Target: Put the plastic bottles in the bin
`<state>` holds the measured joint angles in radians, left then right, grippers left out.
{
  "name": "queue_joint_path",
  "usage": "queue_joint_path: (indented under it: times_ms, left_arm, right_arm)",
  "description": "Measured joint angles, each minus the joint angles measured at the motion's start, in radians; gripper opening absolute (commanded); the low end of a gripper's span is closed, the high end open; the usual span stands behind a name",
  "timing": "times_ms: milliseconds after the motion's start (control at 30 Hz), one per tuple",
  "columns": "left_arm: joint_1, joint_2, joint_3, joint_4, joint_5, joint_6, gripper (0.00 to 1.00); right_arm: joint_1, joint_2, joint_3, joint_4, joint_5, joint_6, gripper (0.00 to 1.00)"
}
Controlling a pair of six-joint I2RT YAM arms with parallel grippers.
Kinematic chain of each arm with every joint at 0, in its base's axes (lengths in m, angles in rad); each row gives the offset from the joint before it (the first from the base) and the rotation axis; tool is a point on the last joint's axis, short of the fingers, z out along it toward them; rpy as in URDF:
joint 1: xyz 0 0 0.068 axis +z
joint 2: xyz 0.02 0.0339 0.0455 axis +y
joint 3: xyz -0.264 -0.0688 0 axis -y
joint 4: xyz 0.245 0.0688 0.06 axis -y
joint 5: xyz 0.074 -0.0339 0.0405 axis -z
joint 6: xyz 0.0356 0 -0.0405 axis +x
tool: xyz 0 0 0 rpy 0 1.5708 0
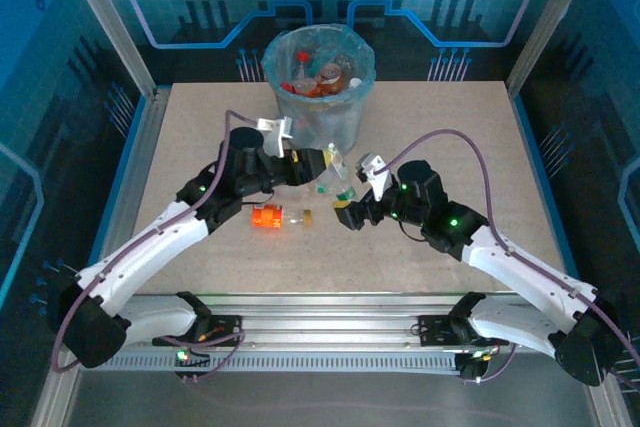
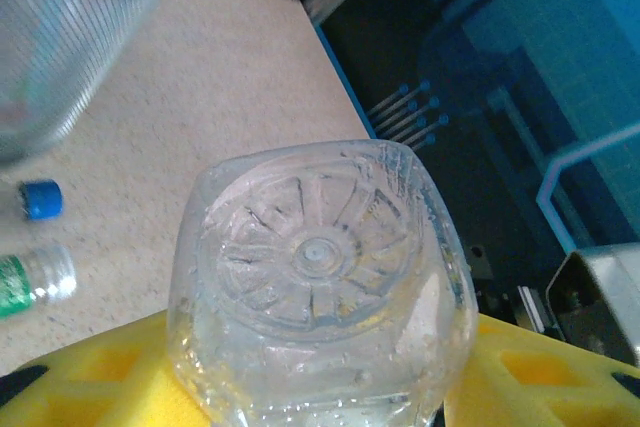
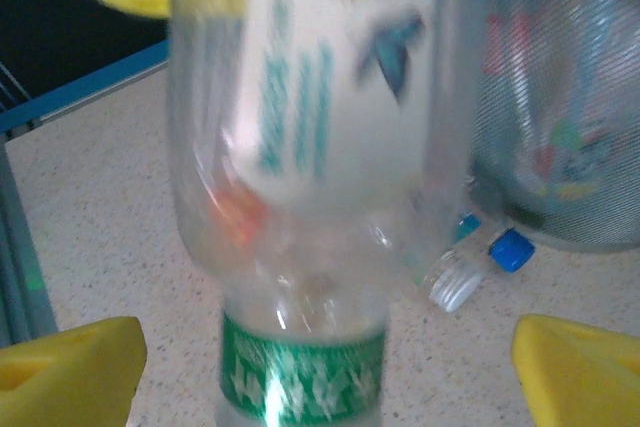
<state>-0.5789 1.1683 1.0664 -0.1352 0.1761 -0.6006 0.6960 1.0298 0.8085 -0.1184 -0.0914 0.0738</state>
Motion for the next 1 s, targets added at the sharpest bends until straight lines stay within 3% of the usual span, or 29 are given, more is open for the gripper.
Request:
queue_joint_path:
  times_ms: [233,367,667,1000]
  left_arm:
    - [0.053,-0.02,0.244,-0.077,-0.175,0.162,0.51]
    - [0.077,0.052,0.401,-0.075,-0.271,0.285,0.52]
    - [0.117,0.469,0.812,-0.111,-0.428,0.54,0.53]
    - [0.152,0.798,1.141,-0.365,-0.472,0.621,0.59]
  right_arm:
    - [0.004,-0.056,0.006,0.0,0.097,0.008,0.98]
    - [0.004,-0.066,0.014,-0.001,0.141,0.008,0.98]
    - [0.005,-0.057,0.101,-0.049,0.182,-0.004,0.98]
    - [0.005,-0.058,0.13,-0.113,0.194,-0.031,0.98]
